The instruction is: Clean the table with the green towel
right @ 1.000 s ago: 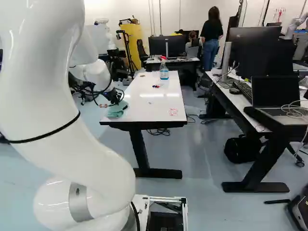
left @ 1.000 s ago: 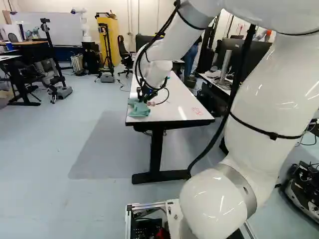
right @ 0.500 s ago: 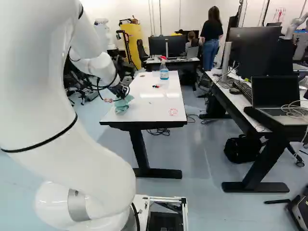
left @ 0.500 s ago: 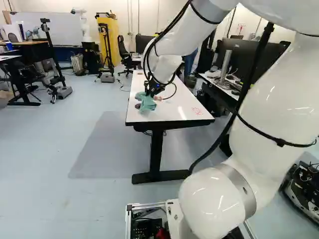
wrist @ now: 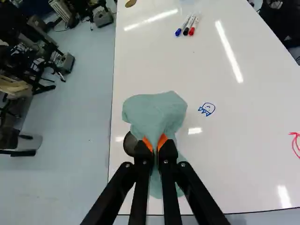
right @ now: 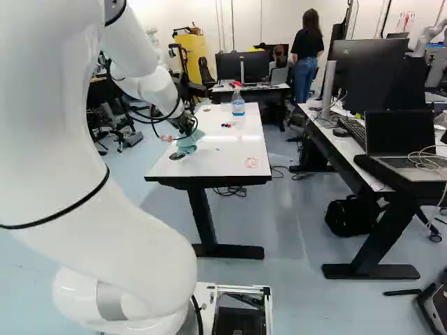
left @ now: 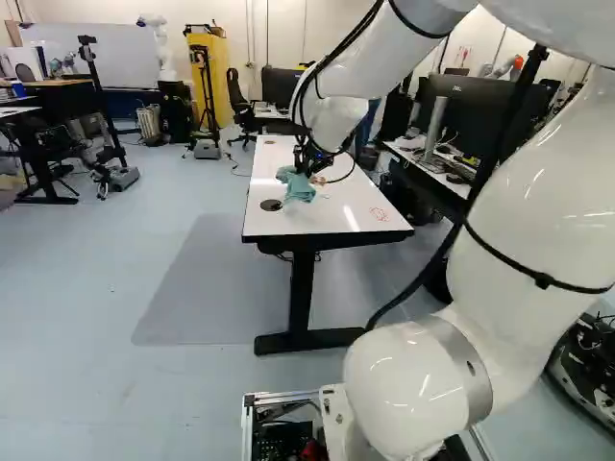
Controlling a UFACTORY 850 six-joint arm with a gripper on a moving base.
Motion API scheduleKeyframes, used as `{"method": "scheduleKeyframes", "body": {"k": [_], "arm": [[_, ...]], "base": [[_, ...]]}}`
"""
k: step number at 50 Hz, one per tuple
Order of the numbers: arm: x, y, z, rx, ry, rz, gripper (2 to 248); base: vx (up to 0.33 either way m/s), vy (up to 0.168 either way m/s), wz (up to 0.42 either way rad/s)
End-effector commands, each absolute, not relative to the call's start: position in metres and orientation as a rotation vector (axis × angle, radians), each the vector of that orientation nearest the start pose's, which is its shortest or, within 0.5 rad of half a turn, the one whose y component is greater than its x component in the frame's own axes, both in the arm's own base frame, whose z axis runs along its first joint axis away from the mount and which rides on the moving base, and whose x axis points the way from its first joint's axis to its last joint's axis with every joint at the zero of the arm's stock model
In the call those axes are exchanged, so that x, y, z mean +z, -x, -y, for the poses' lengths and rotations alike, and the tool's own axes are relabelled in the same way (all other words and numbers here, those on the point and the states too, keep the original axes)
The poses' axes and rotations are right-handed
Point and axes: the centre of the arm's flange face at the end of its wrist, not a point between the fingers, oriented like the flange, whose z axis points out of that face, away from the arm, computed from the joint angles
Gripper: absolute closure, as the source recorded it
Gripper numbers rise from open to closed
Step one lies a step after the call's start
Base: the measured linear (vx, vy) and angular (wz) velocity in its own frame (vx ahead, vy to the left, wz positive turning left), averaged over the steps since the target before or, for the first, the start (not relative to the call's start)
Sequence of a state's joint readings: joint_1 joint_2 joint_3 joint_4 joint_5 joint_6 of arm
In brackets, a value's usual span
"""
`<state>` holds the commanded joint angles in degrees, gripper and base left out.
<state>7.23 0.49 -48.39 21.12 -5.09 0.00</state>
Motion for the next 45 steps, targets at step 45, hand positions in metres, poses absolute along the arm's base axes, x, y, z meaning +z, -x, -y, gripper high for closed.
{"method": "scheduleKeyframes", "body": {"k": [45], "arm": [[0.522,-0.538,-0.017,-1.098,2.717,-0.45,220]], "base": [[0.0,0.0,0.0]]}}
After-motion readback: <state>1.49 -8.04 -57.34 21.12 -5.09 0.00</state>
